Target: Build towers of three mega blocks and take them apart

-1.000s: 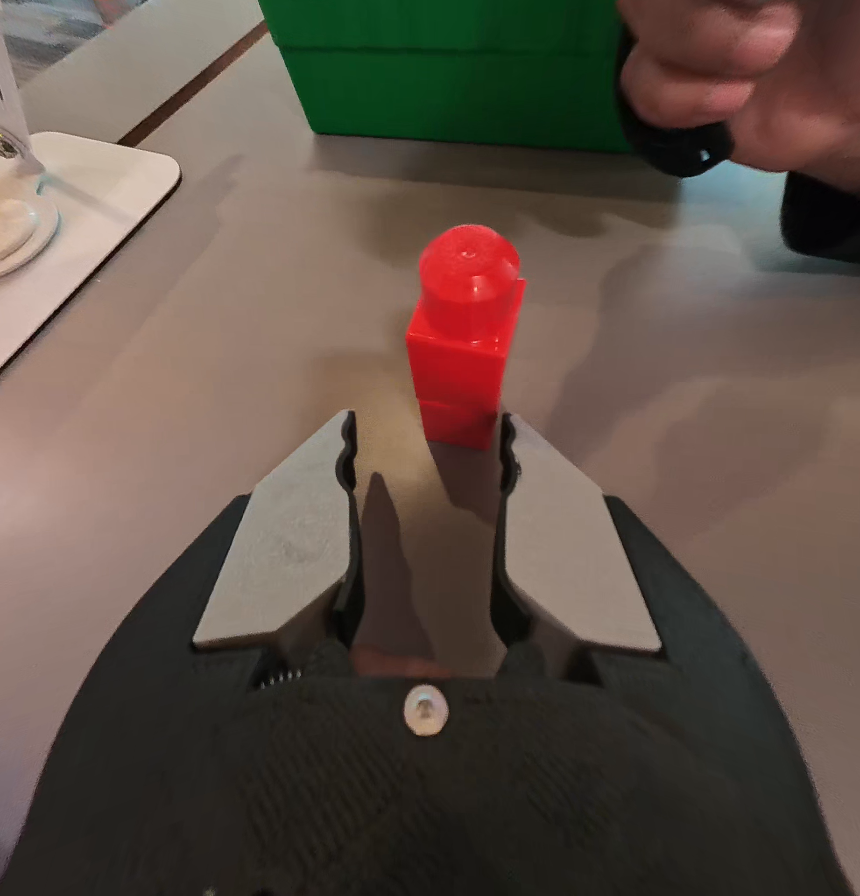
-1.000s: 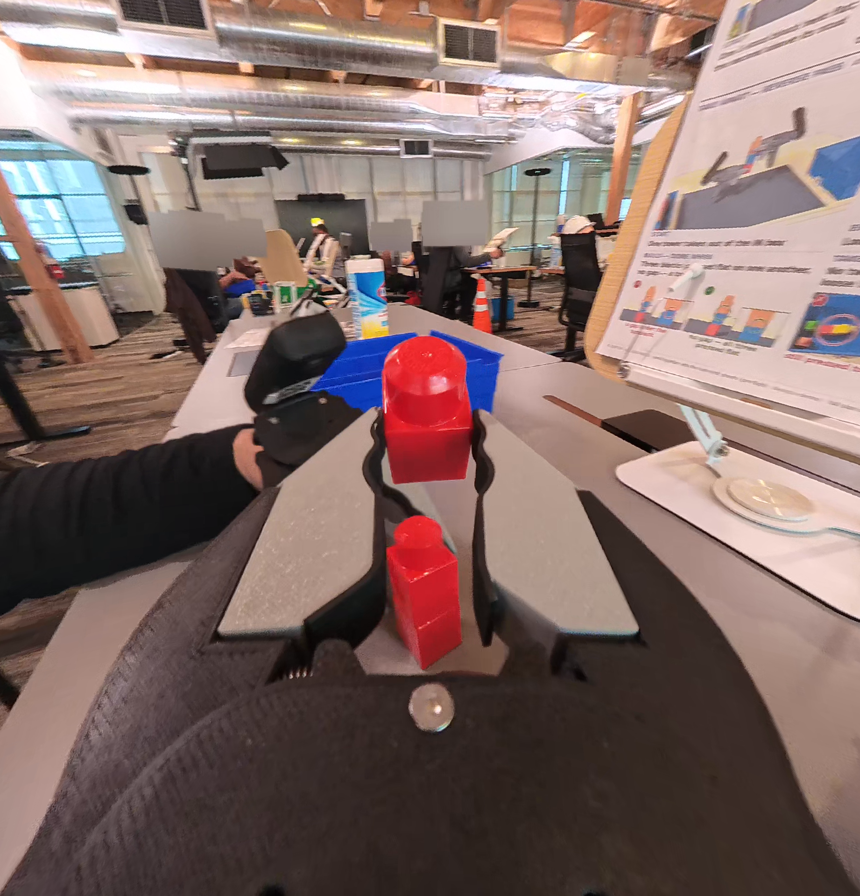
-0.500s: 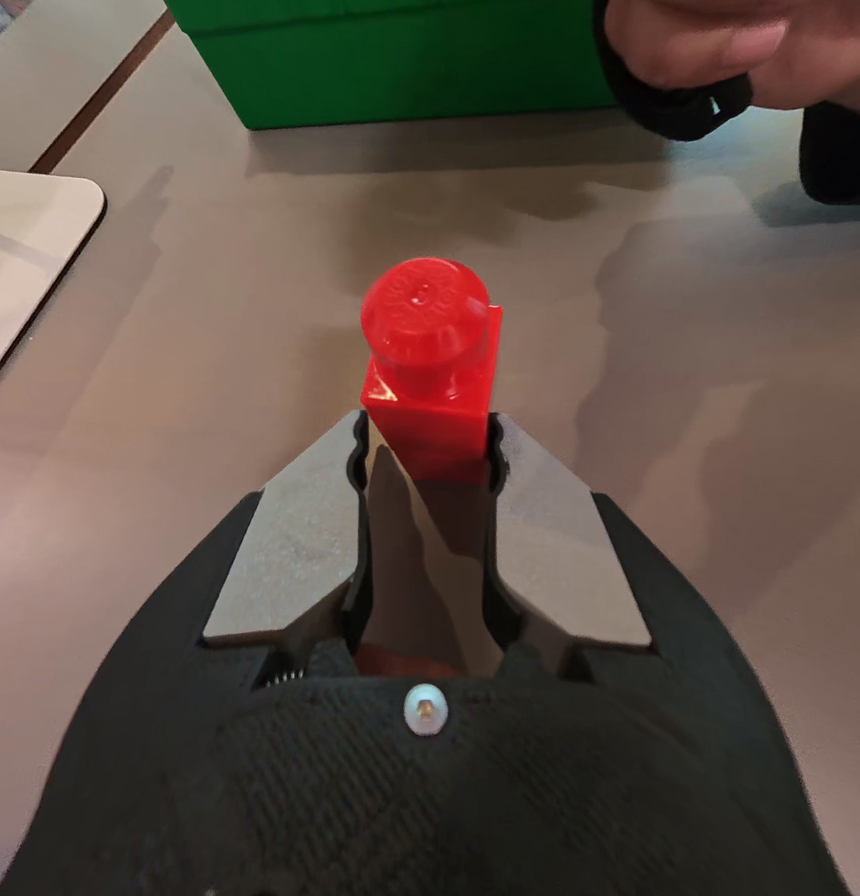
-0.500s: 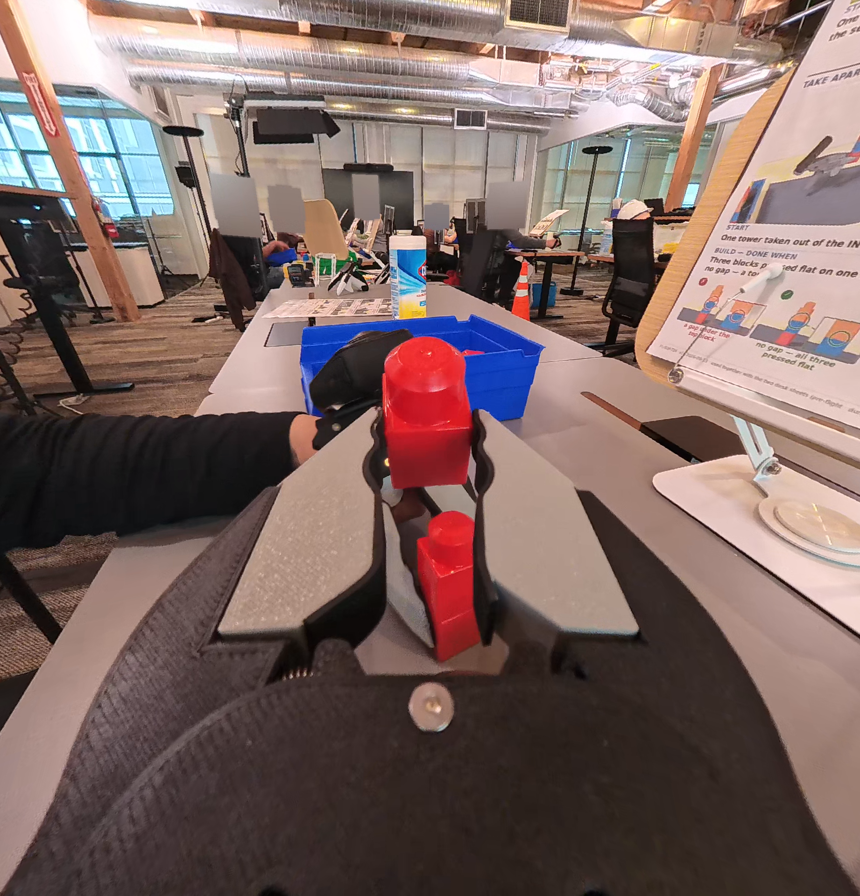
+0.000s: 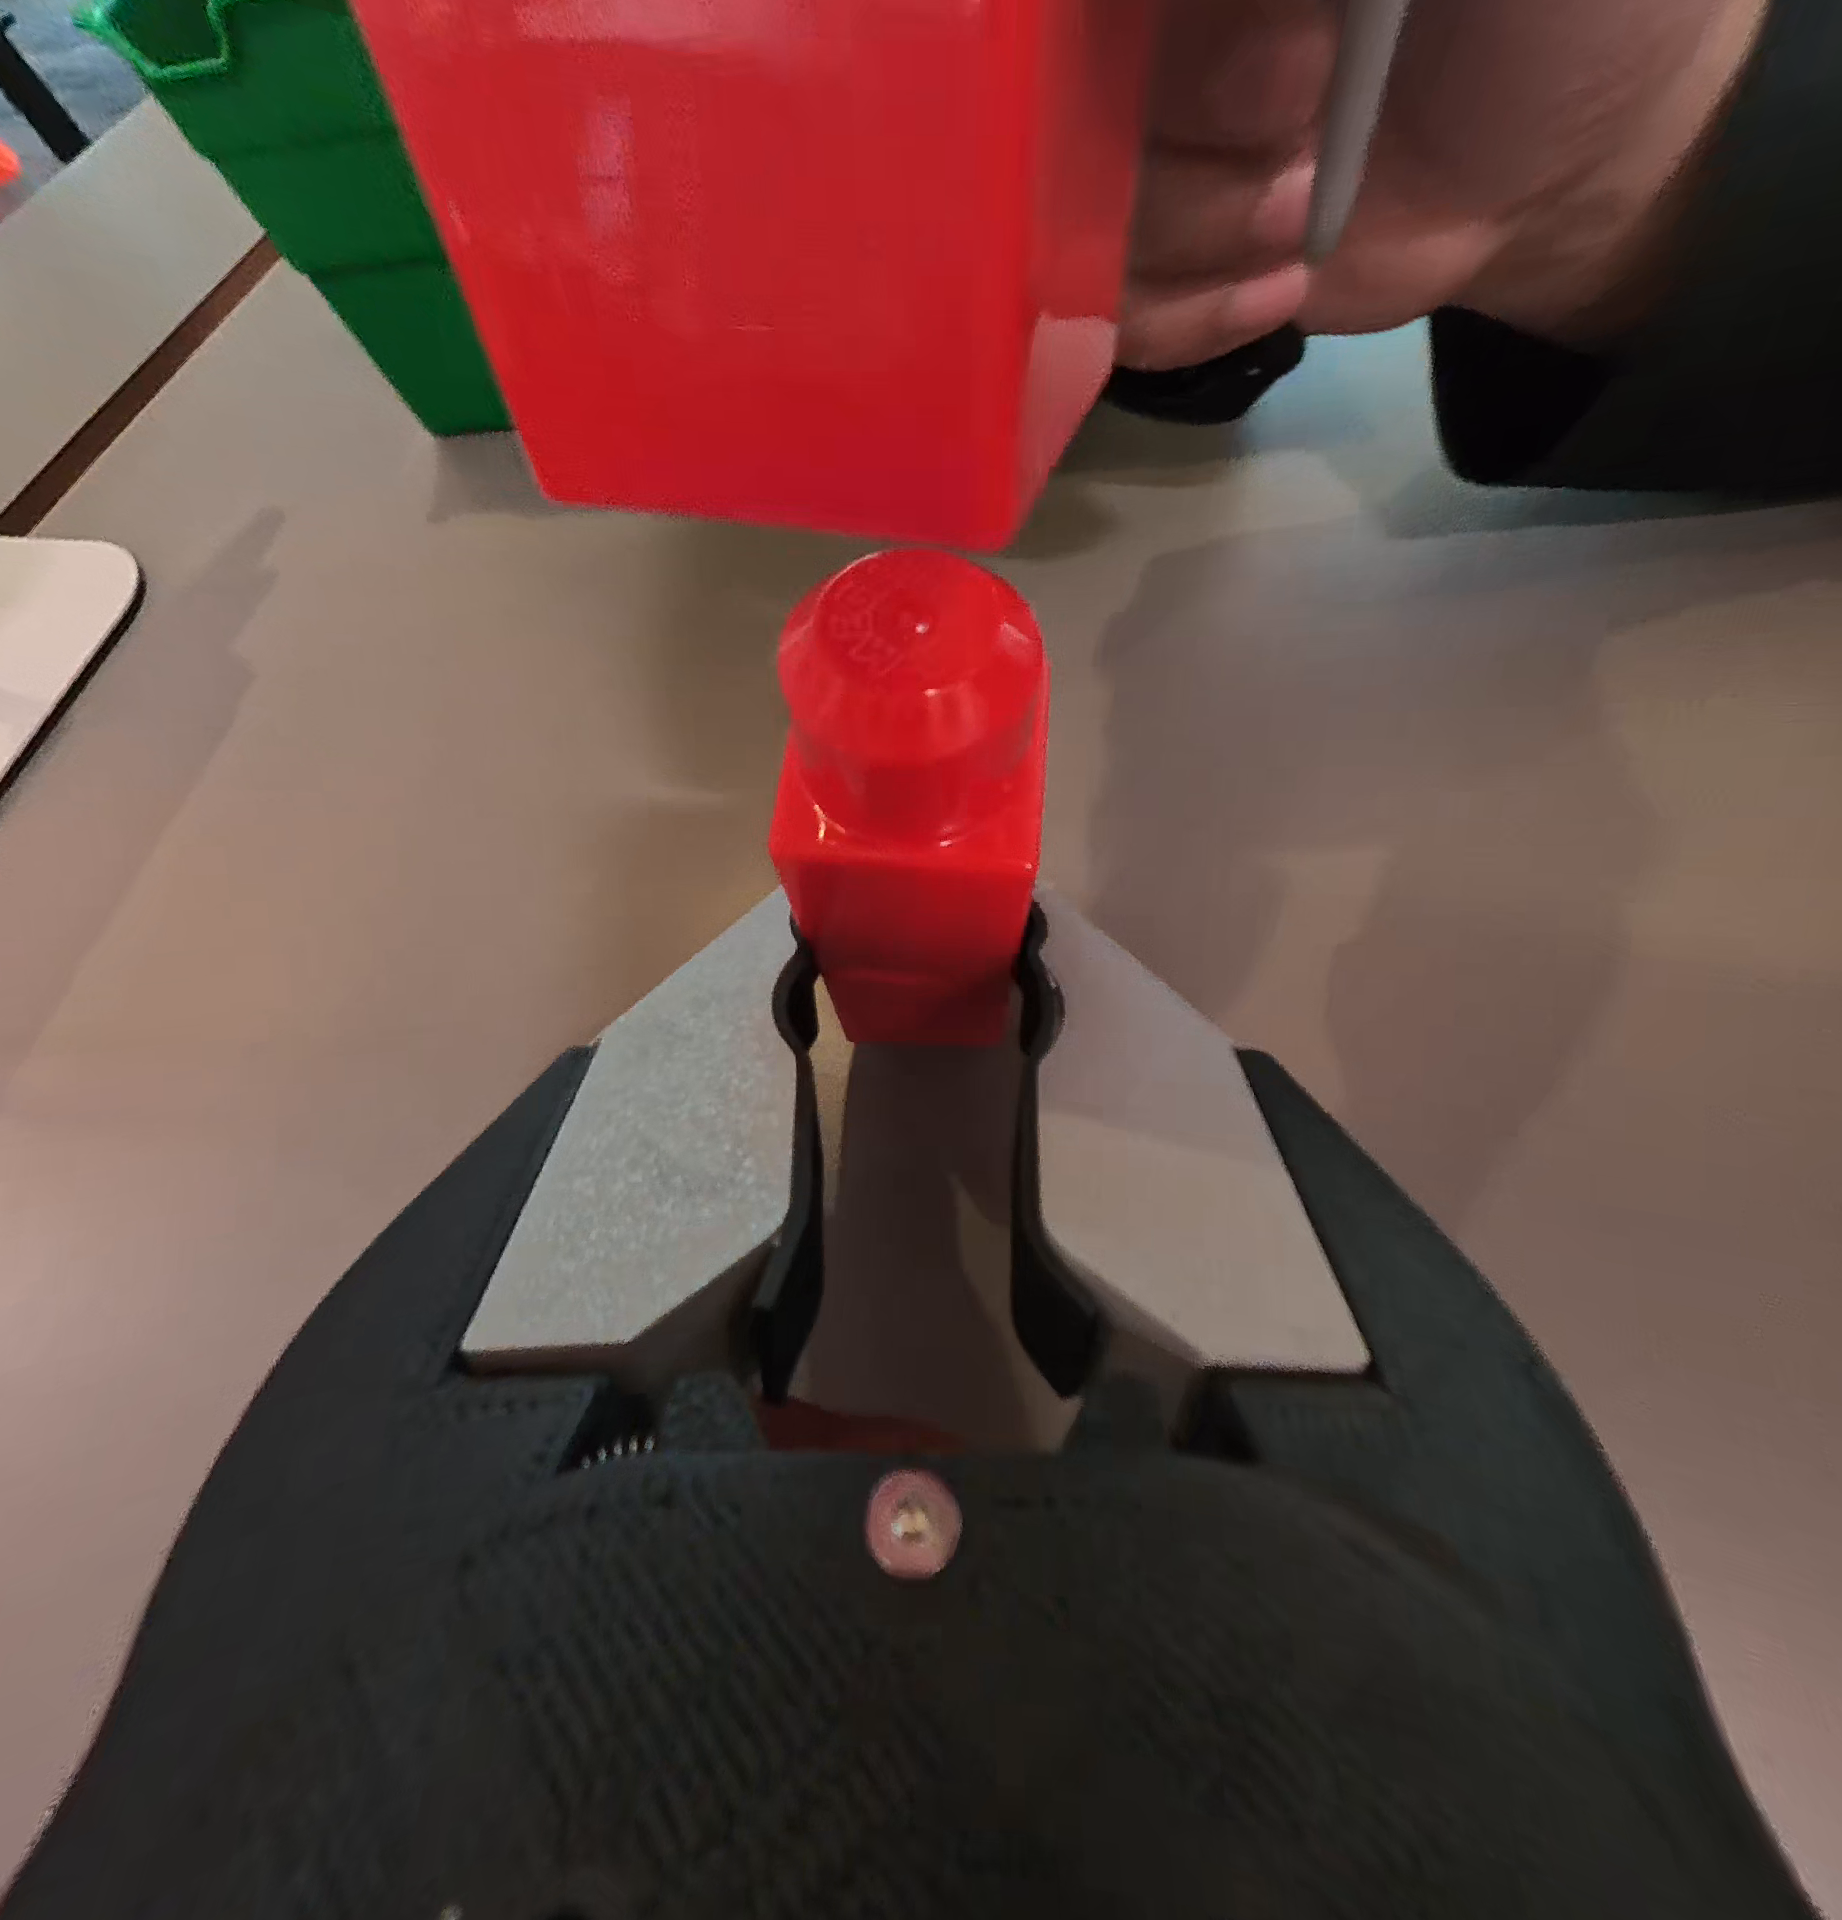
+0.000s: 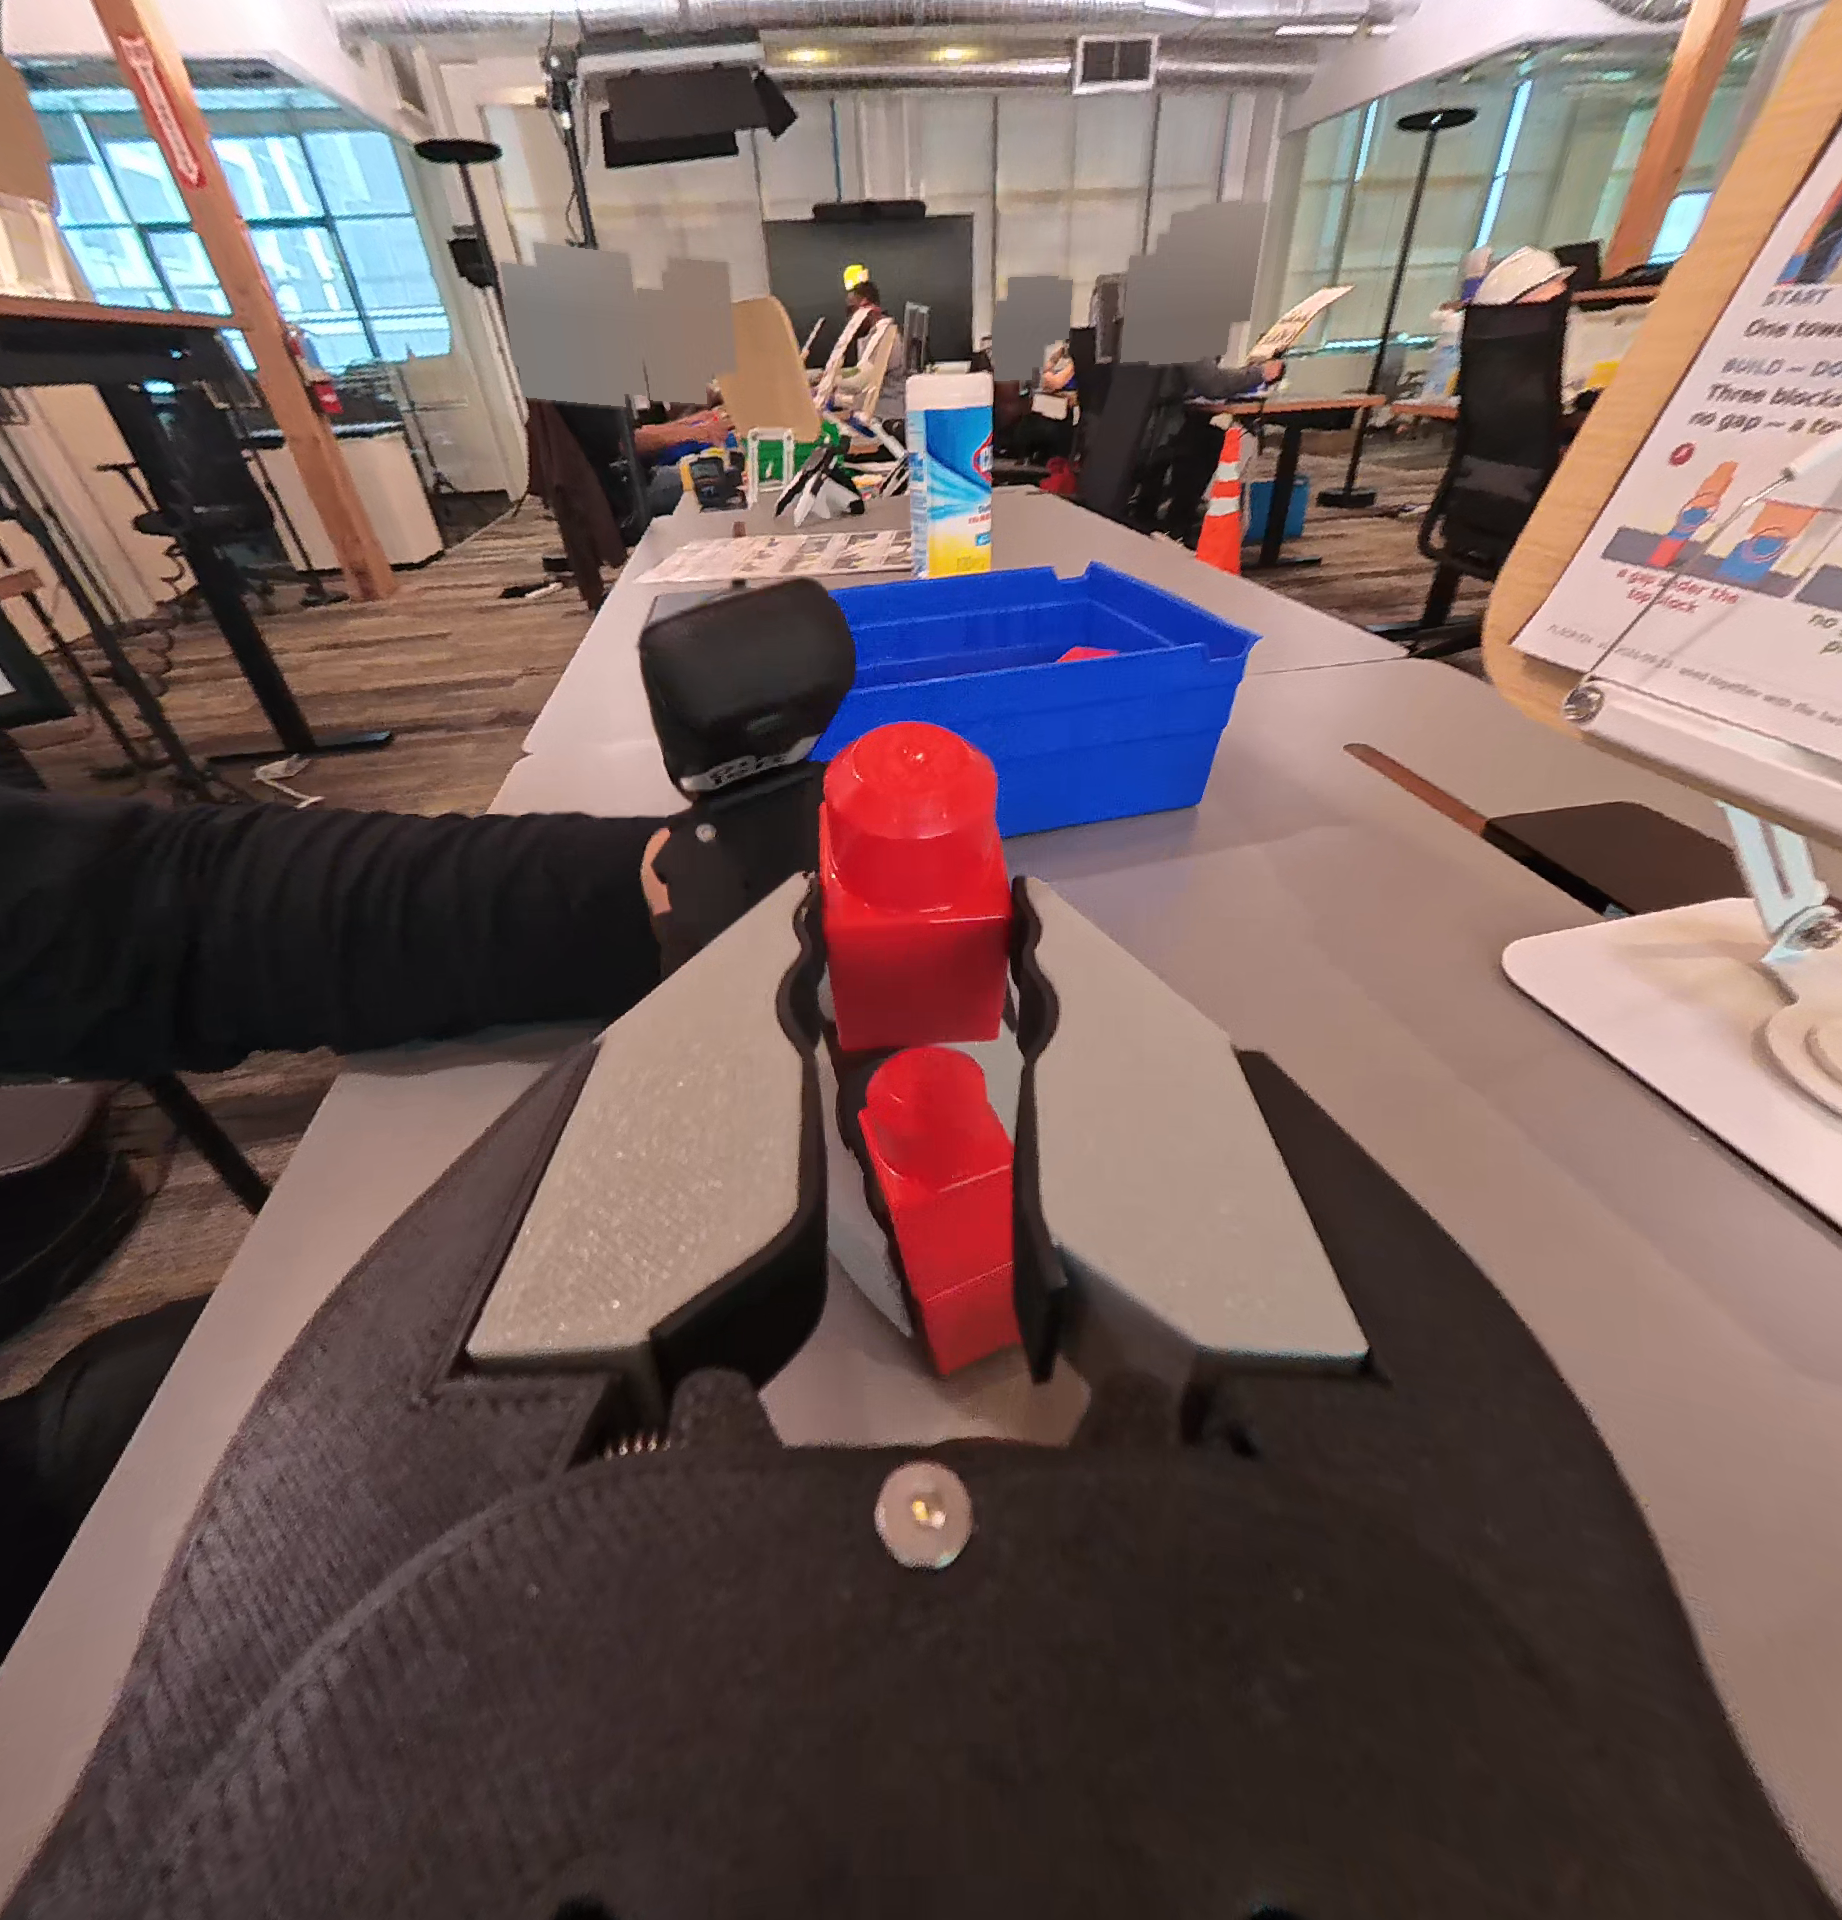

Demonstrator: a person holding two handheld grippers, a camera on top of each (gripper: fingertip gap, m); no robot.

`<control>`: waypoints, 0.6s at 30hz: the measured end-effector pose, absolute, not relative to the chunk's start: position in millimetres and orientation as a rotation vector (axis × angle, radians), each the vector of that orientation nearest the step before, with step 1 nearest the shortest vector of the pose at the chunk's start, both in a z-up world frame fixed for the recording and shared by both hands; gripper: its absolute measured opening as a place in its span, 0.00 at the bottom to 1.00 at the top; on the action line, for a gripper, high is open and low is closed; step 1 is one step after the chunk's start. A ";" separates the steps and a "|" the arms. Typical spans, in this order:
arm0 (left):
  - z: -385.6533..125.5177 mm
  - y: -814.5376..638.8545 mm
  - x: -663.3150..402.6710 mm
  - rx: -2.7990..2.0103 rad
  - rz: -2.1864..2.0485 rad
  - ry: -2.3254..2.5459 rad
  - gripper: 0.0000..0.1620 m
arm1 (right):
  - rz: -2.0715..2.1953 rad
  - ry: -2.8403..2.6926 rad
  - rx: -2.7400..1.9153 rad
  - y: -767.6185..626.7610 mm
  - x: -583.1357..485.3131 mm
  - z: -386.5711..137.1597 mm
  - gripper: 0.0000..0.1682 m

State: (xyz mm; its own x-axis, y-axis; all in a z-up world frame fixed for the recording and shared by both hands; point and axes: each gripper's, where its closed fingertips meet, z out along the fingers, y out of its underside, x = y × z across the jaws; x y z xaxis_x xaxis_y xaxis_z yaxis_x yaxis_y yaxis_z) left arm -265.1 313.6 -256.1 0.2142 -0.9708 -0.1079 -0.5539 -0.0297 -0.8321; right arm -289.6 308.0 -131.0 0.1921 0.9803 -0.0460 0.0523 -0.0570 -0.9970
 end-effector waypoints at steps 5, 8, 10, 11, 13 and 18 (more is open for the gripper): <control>-254.9 297.3 -264.5 -1.667 -0.697 1.473 0.21 | 1.097 -1.171 -1.399 299.5 -285.9 -135.7 0.19; -257.2 292.9 -264.4 -1.667 -0.693 1.496 0.21 | 1.127 -1.223 -1.421 293.0 -285.5 -140.2 0.19; -257.1 290.6 -263.3 -1.667 -0.704 1.502 0.21 | 1.109 -1.252 -1.445 292.1 -286.4 -146.0 0.19; -256.8 288.9 -262.6 -1.666 -0.715 1.504 0.21 | 1.099 -1.275 -1.455 290.6 -287.0 -149.2 0.19; -255.0 286.2 -261.0 -1.658 -0.725 1.506 0.21 | 1.070 -1.311 -1.477 288.8 -287.9 -154.8 0.19; -246.7 285.3 -259.2 -1.656 -0.730 1.469 0.21 | 1.033 -1.377 -1.491 282.2 -287.6 -159.7 0.19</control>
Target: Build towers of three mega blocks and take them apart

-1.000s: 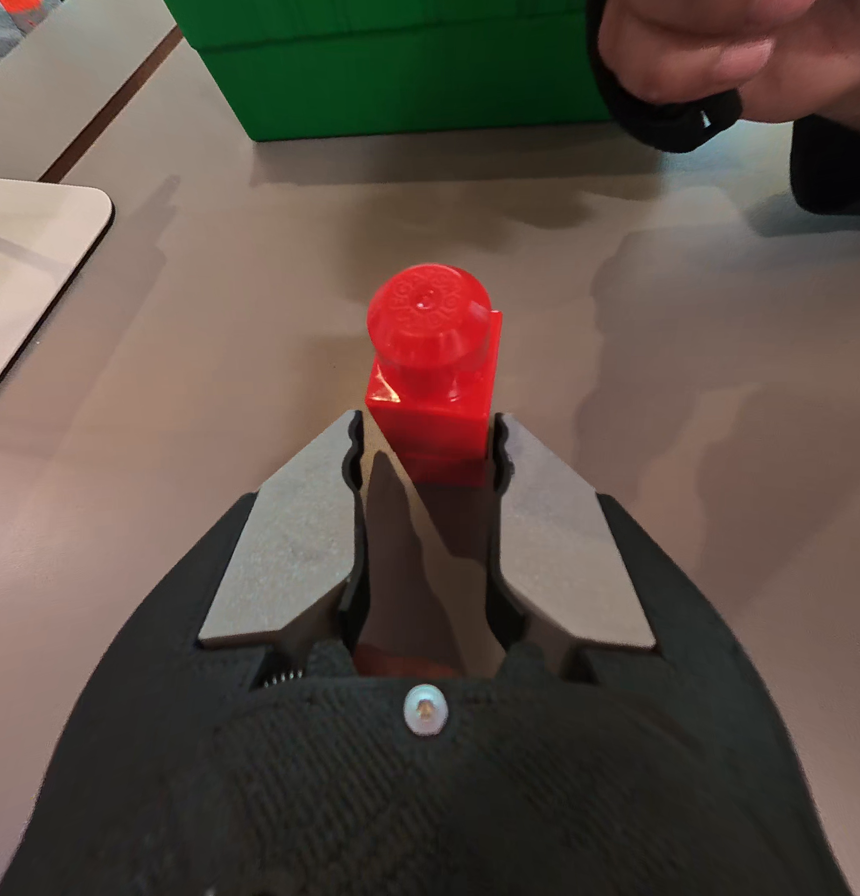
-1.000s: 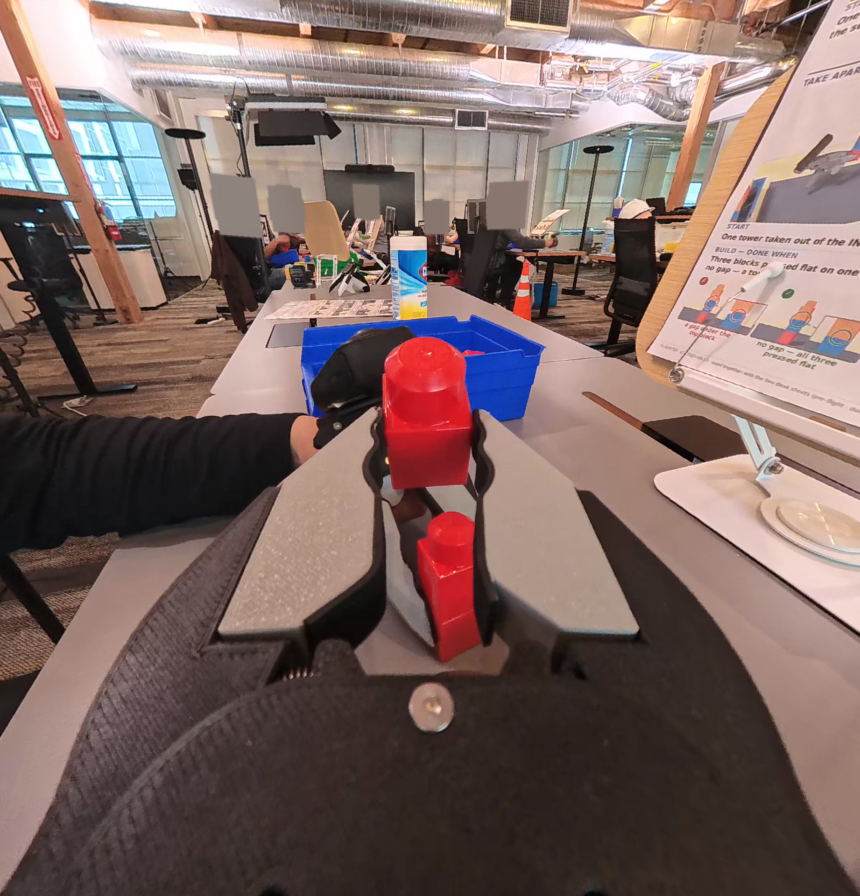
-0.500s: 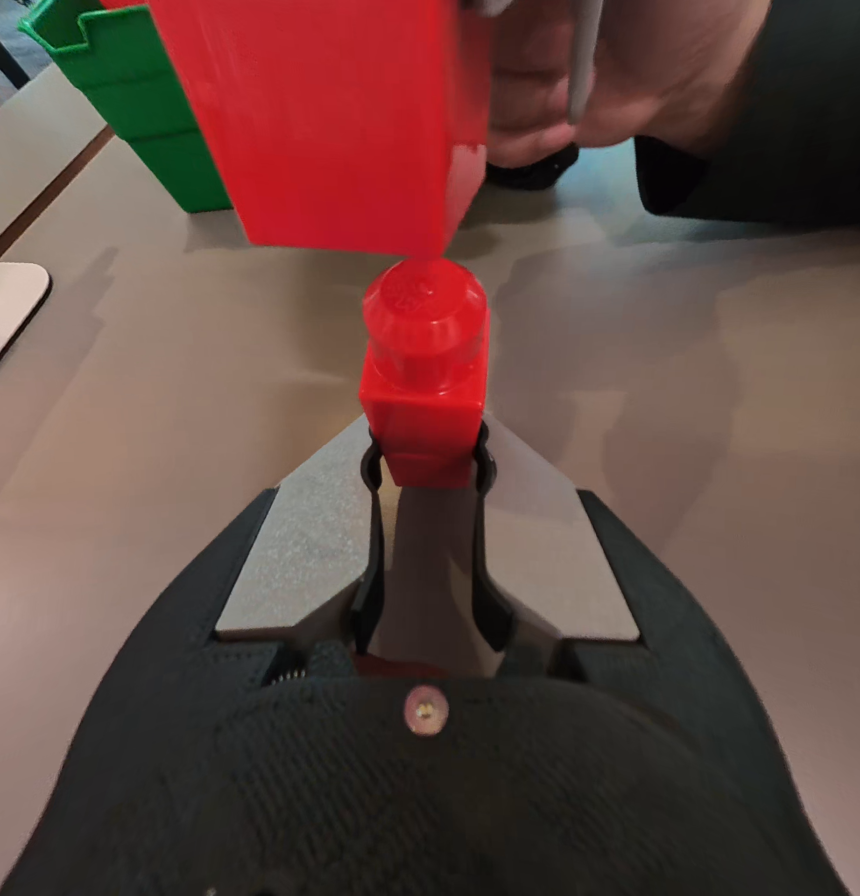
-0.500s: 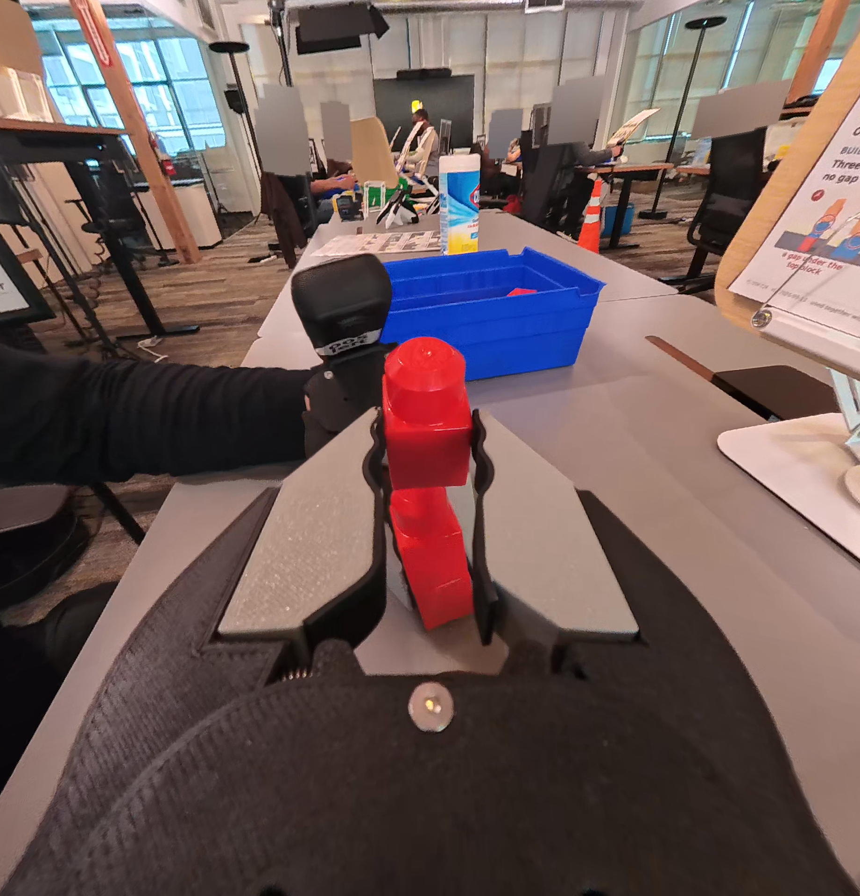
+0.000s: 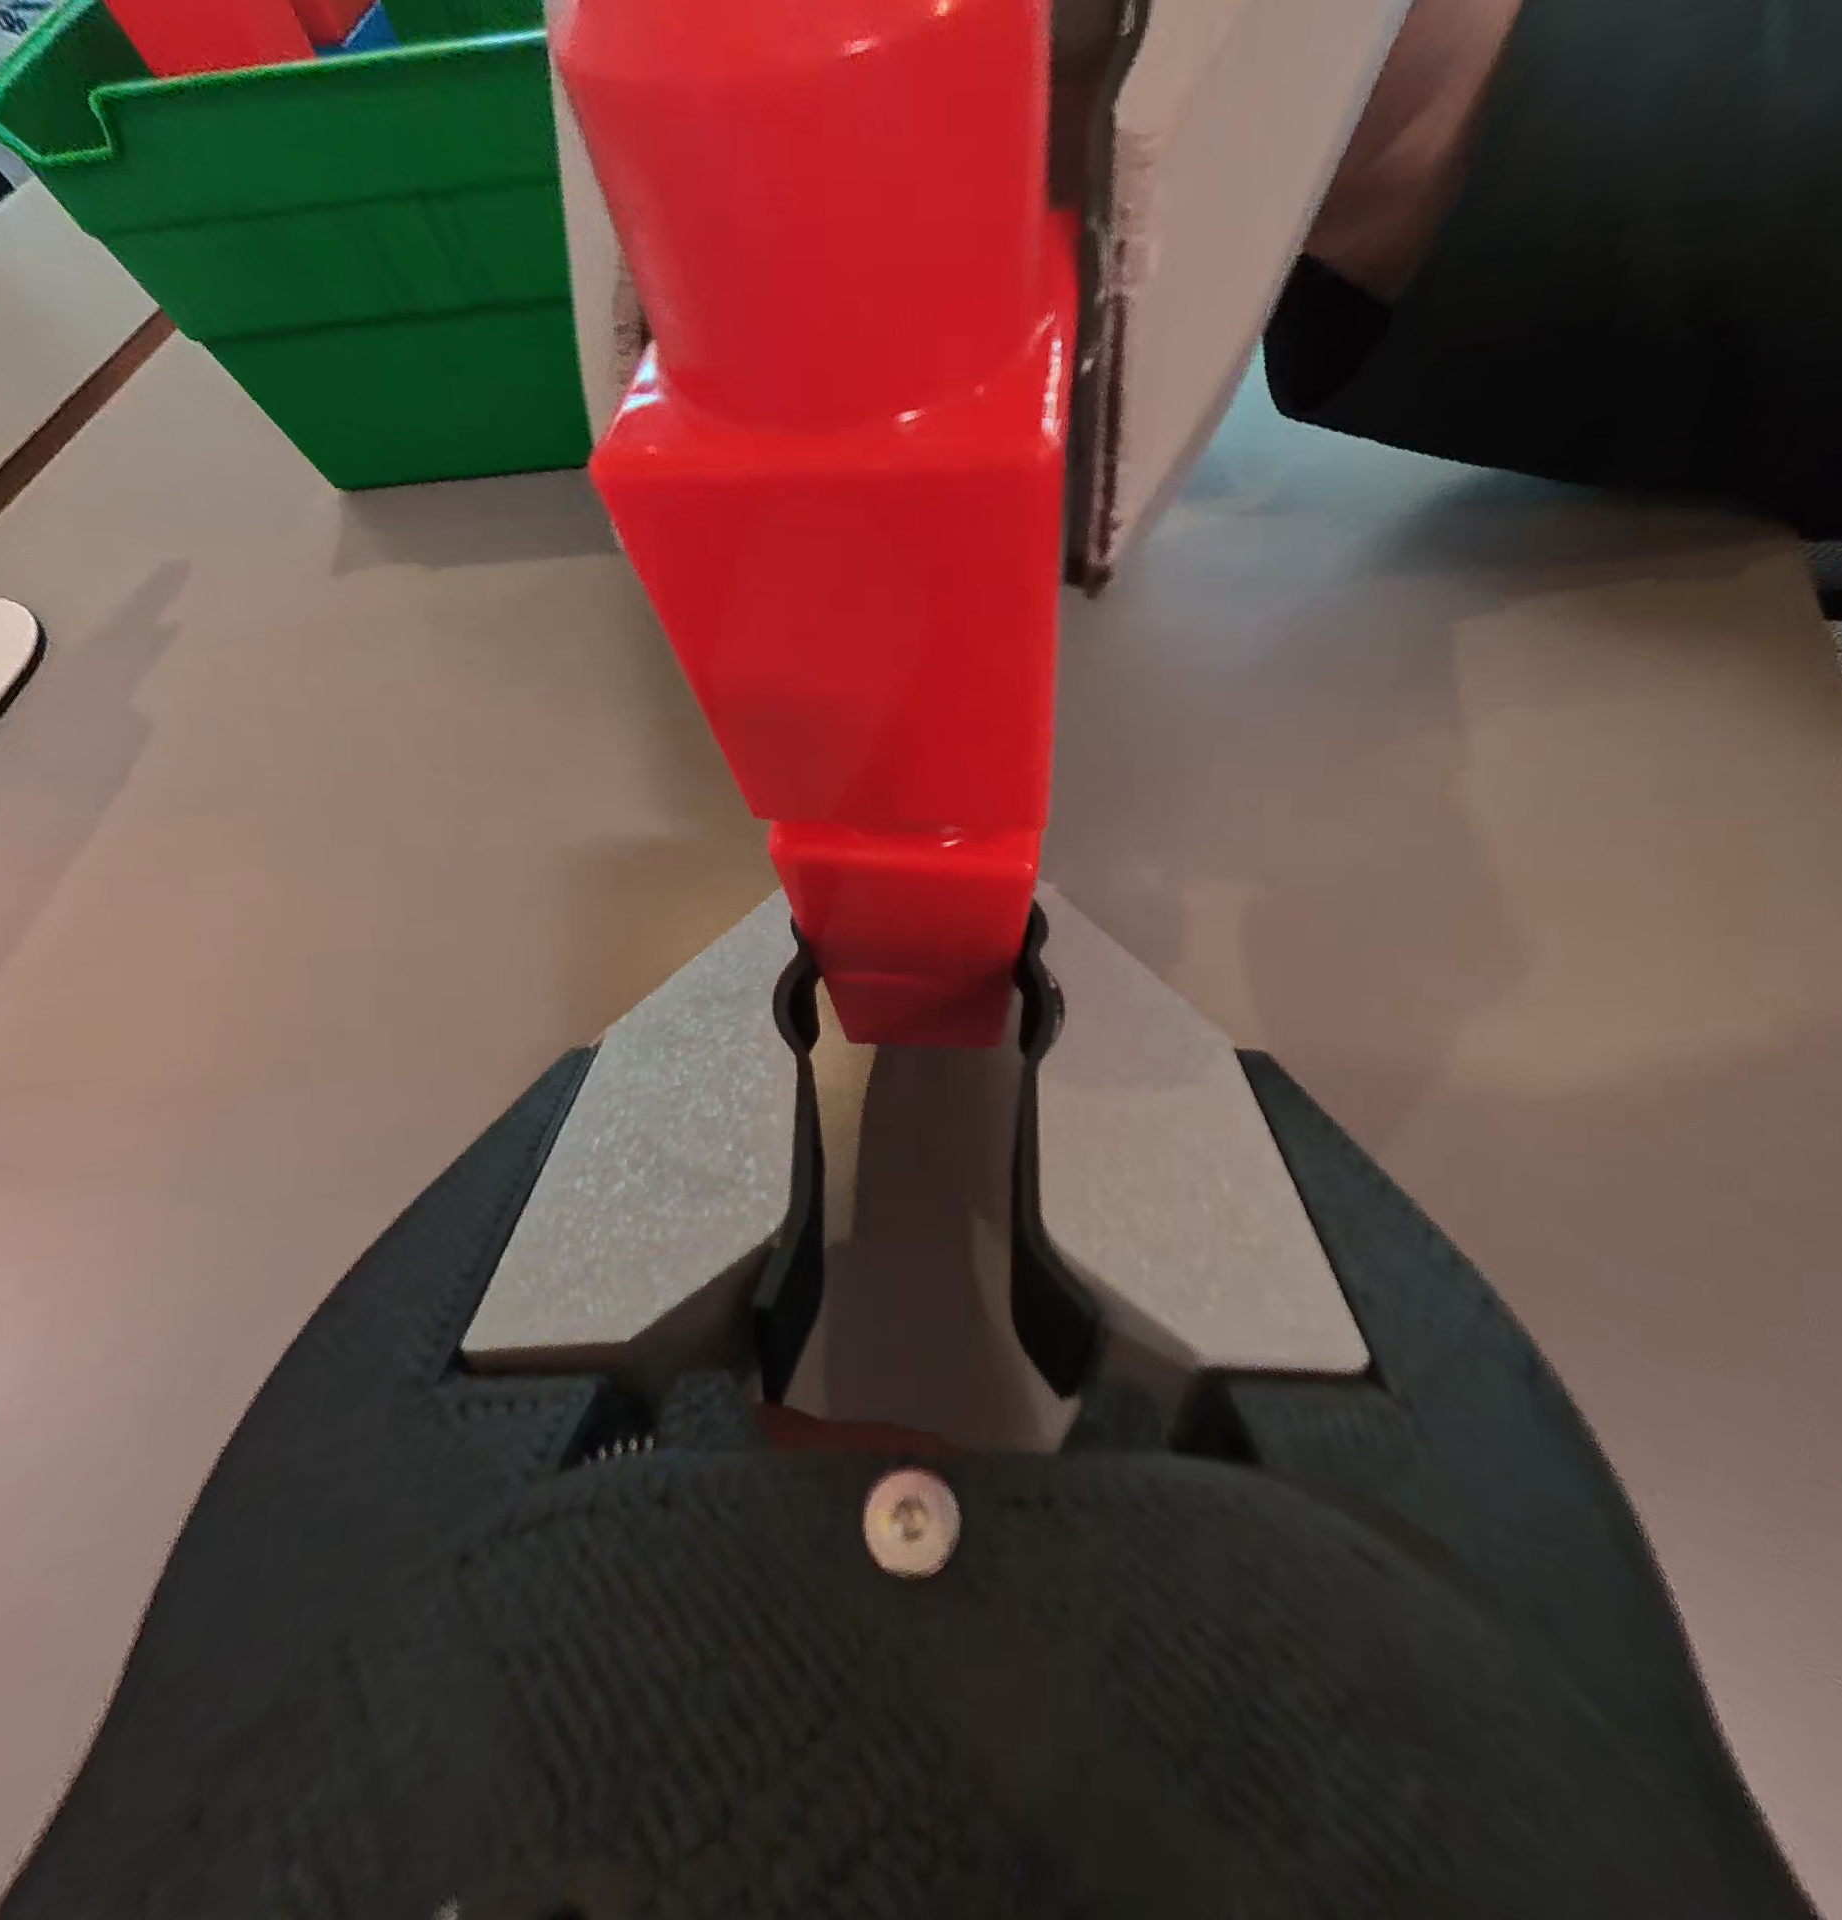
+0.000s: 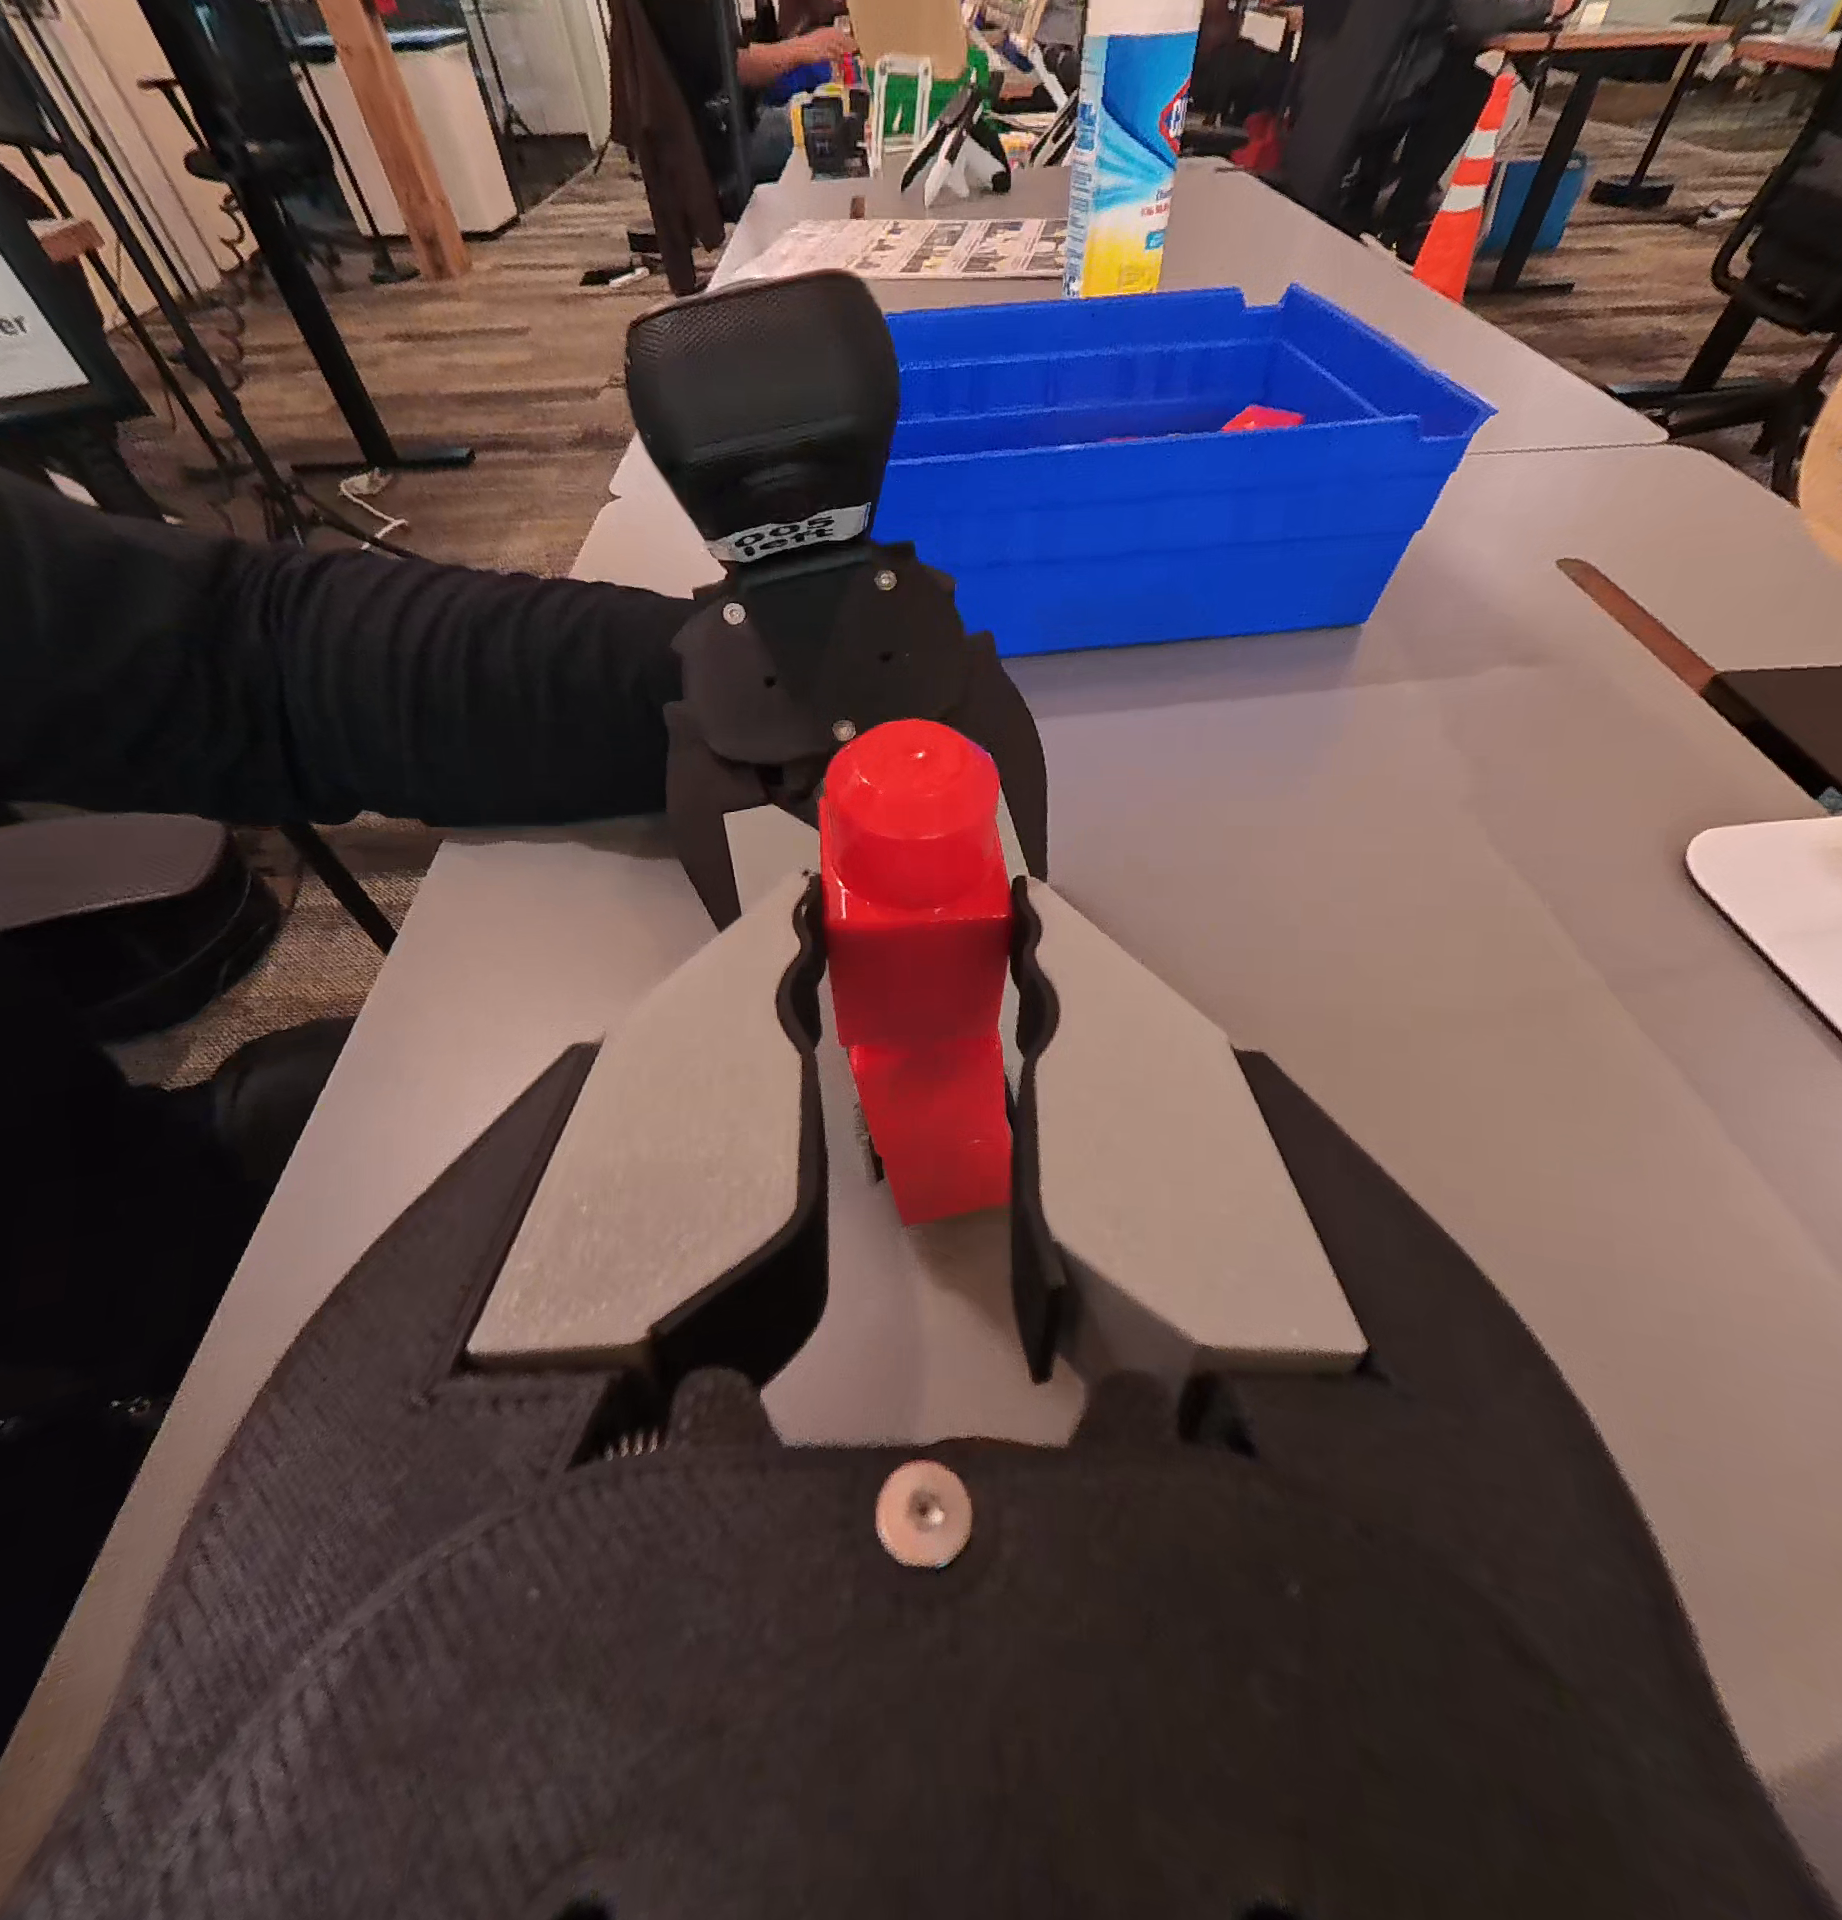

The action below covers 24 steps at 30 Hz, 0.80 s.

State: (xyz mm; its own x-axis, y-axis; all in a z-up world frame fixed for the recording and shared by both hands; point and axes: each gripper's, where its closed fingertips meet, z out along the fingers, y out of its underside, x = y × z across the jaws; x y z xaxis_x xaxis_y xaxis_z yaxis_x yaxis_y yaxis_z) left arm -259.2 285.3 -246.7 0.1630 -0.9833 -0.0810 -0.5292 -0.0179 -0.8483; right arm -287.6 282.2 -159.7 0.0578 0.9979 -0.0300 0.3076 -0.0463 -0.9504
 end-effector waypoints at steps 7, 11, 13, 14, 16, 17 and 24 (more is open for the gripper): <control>-240.6 294.1 -260.7 -1.739 -0.704 1.360 0.21 | 0.972 -1.320 -1.497 292.4 -284.0 -154.6 0.19; -243.4 274.1 -255.5 -1.732 -0.801 1.444 0.21 | 1.010 -1.414 -1.480 278.6 -281.1 -158.7 0.19; -239.1 256.4 -251.4 -1.705 -0.930 1.492 0.21 | 1.098 -1.453 -1.455 266.9 -277.7 -155.3 0.19; -237.7 250.9 -250.5 -1.696 -0.964 1.508 0.21 | 1.134 -1.463 -1.451 263.0 -276.1 -154.3 0.19; -240.5 247.1 -250.2 -1.698 -0.952 1.538 0.21 | 1.158 -1.489 -1.462 258.7 -273.6 -156.9 0.19; -243.5 248.2 -250.5 -1.705 -0.920 1.548 0.21 | 1.155 -1.501 -1.481 258.4 -272.8 -160.2 0.19; -252.1 272.2 -255.7 -1.767 -0.690 1.487 0.21 | 1.060 -1.450 -1.620 272.8 -273.6 -170.0 0.19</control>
